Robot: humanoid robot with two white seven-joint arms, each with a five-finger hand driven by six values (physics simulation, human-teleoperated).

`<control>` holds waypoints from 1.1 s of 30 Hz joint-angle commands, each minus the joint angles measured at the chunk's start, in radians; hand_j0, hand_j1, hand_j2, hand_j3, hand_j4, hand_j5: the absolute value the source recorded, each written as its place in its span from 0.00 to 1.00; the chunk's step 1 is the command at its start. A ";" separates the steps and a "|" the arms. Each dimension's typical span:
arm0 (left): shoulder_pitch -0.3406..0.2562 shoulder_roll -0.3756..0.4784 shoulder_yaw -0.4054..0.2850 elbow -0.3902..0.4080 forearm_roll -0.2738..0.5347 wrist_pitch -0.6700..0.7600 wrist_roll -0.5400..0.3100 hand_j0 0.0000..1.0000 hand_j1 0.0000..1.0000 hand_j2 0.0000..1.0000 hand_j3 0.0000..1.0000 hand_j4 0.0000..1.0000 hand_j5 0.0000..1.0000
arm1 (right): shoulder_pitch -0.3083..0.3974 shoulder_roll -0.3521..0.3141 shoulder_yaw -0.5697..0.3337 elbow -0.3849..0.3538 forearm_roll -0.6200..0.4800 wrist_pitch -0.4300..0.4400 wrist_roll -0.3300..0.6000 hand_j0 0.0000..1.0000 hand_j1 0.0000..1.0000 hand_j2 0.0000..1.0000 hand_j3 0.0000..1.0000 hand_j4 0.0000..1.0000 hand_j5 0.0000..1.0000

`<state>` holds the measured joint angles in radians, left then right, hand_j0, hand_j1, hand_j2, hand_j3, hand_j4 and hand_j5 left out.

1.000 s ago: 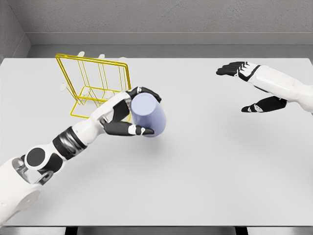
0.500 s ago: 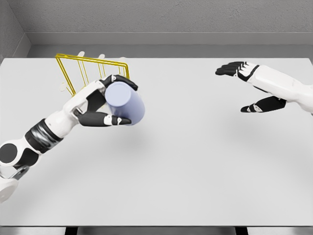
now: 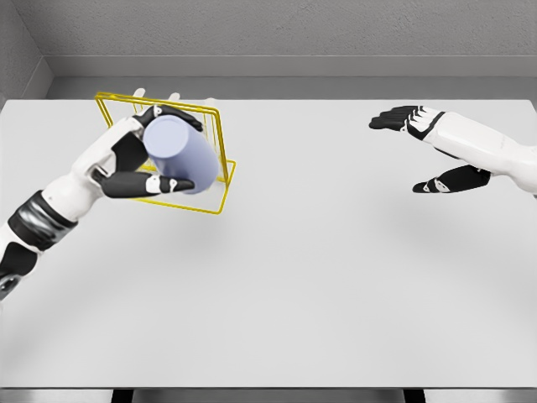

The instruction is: Place the cup on the cup holder with both arms

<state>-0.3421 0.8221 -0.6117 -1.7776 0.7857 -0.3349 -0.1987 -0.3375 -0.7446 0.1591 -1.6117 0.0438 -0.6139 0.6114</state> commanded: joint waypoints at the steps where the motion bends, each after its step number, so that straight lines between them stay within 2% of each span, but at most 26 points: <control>1: 0.000 -0.001 0.007 0.023 0.007 0.002 0.004 0.50 0.50 0.50 0.50 0.50 0.50 | 0.000 -0.001 0.000 0.000 -0.008 0.003 -0.001 1.00 1.00 1.00 1.00 1.00 1.00; 8: -0.021 -0.012 0.007 0.078 0.020 0.004 0.004 0.51 0.51 0.51 0.51 0.51 0.51 | 0.000 0.001 0.000 -0.002 -0.008 0.003 -0.001 1.00 1.00 1.00 1.00 1.00 1.00; 17: -0.026 -0.023 0.003 0.089 0.020 0.019 0.004 0.51 0.51 0.51 0.51 0.51 0.51 | 0.000 0.002 0.000 -0.002 -0.007 0.003 -0.001 1.00 1.00 1.00 1.00 1.00 1.00; 23: -0.057 -0.074 -0.002 0.129 0.018 0.048 0.004 0.51 0.51 0.51 0.51 0.51 0.51 | 0.000 0.002 0.000 -0.002 -0.007 0.003 -0.001 1.00 1.00 1.00 1.00 1.00 1.00; 33: -0.057 -0.080 -0.017 0.144 0.015 0.056 0.004 0.52 0.52 0.52 0.52 0.52 0.52 | 0.000 0.002 0.000 -0.002 -0.008 0.003 -0.001 1.00 1.00 1.00 1.00 1.00 1.00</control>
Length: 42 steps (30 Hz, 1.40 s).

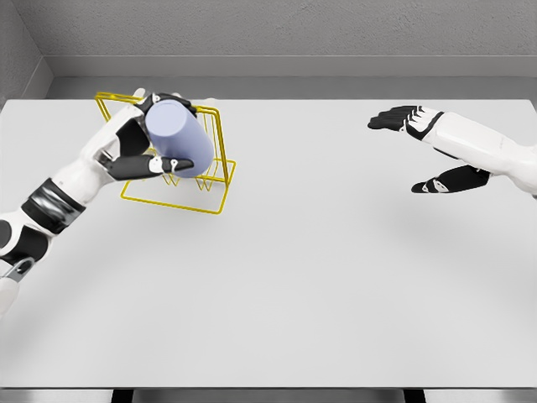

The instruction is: Place the cup on the cup holder with both arms

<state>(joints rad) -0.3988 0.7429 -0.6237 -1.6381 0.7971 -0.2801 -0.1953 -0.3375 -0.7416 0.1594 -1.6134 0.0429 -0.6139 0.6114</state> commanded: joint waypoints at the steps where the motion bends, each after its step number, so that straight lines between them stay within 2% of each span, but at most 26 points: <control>1: 0.000 0.000 -0.005 0.006 0.004 0.001 0.000 0.52 0.52 0.52 0.52 0.52 0.52 | 0.000 -0.001 0.000 0.000 -0.008 0.003 -0.001 1.00 1.00 1.00 1.00 1.00 1.00; 4: 0.000 0.000 -0.008 0.009 0.004 0.002 -0.001 0.55 0.55 0.55 0.55 0.55 0.55 | 0.000 -0.001 0.000 0.000 -0.006 0.003 -0.001 1.00 1.00 1.00 1.00 1.00 1.00; 5: 0.000 0.000 -0.008 0.009 0.004 0.002 -0.001 0.59 0.59 0.59 0.59 0.59 0.59 | 0.000 -0.001 0.000 0.000 -0.008 0.003 -0.001 1.00 1.00 1.00 1.00 1.00 1.00; 6: 0.000 0.000 -0.010 0.009 -0.001 0.004 -0.001 0.69 0.69 0.69 0.69 0.69 0.69 | 0.000 -0.001 0.000 0.000 -0.008 0.003 -0.001 1.00 1.00 1.00 1.00 1.00 1.00; 8: -0.011 0.000 -0.010 0.007 -0.007 0.038 -0.003 0.83 0.83 0.83 0.83 0.83 0.83 | 0.000 -0.001 0.000 0.001 -0.006 0.003 -0.001 1.00 1.00 1.00 1.00 1.00 1.00; 11: -0.021 -0.002 -0.010 0.009 -0.007 0.039 -0.001 0.90 0.90 0.90 0.90 0.90 0.90 | 0.000 -0.001 0.000 0.001 -0.008 0.003 -0.001 1.00 1.00 1.00 1.00 1.00 1.00; 17: -0.029 -0.002 -0.010 0.011 -0.007 0.058 -0.001 0.90 0.90 0.90 0.90 0.90 0.90 | 0.000 -0.001 0.000 0.001 -0.008 0.003 -0.001 1.00 1.00 1.00 1.00 1.00 1.00; 20: -0.034 -0.002 -0.010 0.009 -0.007 0.068 -0.001 0.85 0.85 0.85 0.85 0.85 0.85 | 0.000 -0.001 -0.001 0.001 -0.008 0.003 -0.001 1.00 1.00 1.00 1.00 1.00 1.00; 31: -0.043 -0.002 -0.010 0.009 -0.006 0.068 -0.001 0.85 0.85 0.85 0.85 0.85 0.85 | 0.000 -0.001 -0.001 0.001 -0.008 0.003 -0.001 1.00 1.00 1.00 1.00 1.00 1.00; 33: -0.044 -0.002 -0.010 0.007 -0.006 0.067 -0.001 0.80 0.80 0.80 0.80 0.80 0.80 | 0.000 -0.001 -0.001 0.001 -0.008 0.003 -0.001 1.00 1.00 1.00 1.00 1.00 1.00; 36: -0.044 -0.002 -0.010 0.007 -0.006 0.065 -0.001 0.79 0.79 0.79 0.79 0.79 0.79 | 0.000 -0.001 -0.001 0.001 -0.008 0.003 -0.001 1.00 1.00 1.00 1.00 1.00 1.00; 42: -0.044 0.024 0.005 -0.031 0.002 0.021 0.000 0.80 0.80 0.80 0.80 0.80 0.80 | 0.000 -0.001 -0.001 0.001 -0.008 0.003 -0.001 1.00 1.00 1.00 1.00 1.00 1.00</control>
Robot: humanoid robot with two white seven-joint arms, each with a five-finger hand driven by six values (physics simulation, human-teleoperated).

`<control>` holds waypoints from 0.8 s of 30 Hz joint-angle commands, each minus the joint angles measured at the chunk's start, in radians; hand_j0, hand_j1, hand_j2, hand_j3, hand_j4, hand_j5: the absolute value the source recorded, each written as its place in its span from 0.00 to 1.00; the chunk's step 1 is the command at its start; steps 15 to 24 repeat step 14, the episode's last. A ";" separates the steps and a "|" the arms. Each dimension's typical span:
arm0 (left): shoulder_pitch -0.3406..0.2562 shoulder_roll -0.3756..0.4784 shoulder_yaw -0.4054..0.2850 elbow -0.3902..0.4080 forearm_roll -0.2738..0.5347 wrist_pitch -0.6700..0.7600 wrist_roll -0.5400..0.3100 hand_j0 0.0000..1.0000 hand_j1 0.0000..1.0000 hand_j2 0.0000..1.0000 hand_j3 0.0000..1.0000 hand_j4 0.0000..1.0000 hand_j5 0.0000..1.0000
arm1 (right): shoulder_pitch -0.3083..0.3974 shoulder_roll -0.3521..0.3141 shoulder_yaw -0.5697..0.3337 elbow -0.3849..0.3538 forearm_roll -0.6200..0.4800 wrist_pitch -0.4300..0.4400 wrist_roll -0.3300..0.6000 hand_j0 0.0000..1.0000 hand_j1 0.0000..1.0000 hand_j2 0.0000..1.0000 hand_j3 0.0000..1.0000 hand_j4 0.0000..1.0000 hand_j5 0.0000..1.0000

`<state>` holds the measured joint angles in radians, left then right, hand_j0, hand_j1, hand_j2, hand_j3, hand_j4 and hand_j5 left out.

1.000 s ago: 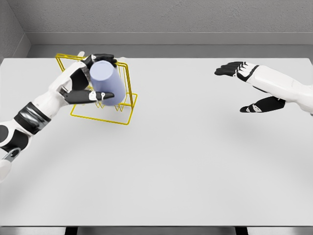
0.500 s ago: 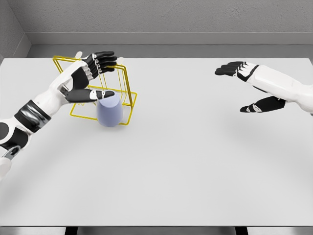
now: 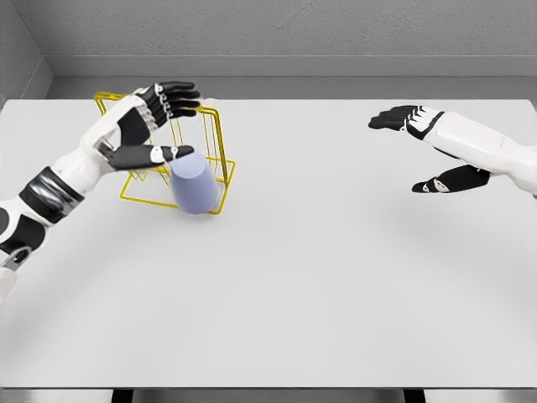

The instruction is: Place the cup on the cup holder with both arms

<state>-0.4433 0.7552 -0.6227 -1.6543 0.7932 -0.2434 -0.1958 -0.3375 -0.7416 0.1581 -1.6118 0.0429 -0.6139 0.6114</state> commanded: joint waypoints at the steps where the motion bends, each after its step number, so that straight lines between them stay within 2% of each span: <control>1: 0.000 0.015 0.011 -0.016 0.006 -0.022 -0.001 0.80 0.80 0.80 0.80 0.80 0.80 | 0.000 -0.001 0.000 0.000 -0.008 0.003 -0.001 1.00 1.00 1.00 1.00 1.00 1.00; 3: 0.003 0.036 0.012 -0.027 0.008 -0.039 0.001 0.80 0.80 0.80 0.80 0.80 0.80 | 0.000 -0.001 0.000 0.000 -0.008 0.003 -0.001 1.00 1.00 1.00 1.00 1.00 1.00; 6: 0.028 0.111 0.020 -0.032 0.012 -0.115 0.001 0.81 0.81 0.81 0.81 0.81 0.81 | 0.000 -0.001 0.000 0.000 -0.008 0.003 -0.001 1.00 1.00 1.00 1.00 1.00 1.00; 8: 0.098 0.184 0.084 -0.039 0.043 -0.169 -0.001 0.81 0.81 0.81 0.81 0.81 0.81 | 0.000 -0.001 0.000 0.000 -0.008 0.003 -0.001 1.00 1.00 1.00 1.00 1.00 1.00; 13: 0.147 0.323 0.126 -0.027 0.121 -0.252 -0.001 0.83 0.83 0.83 0.83 0.83 0.83 | 0.000 -0.001 0.000 0.000 -0.008 0.003 -0.001 1.00 1.00 1.00 1.00 1.00 1.00; 14: 0.164 0.337 0.141 -0.025 0.126 -0.254 -0.001 0.85 0.85 0.85 0.85 0.85 0.85 | 0.000 -0.001 0.000 0.000 -0.008 0.003 -0.001 1.00 1.00 1.00 1.00 1.00 1.00; 24: 0.164 0.337 0.141 -0.025 0.126 -0.254 -0.001 0.85 0.85 0.85 0.85 0.85 0.85 | 0.000 -0.001 0.000 0.000 -0.008 0.003 -0.001 1.00 1.00 1.00 1.00 1.00 1.00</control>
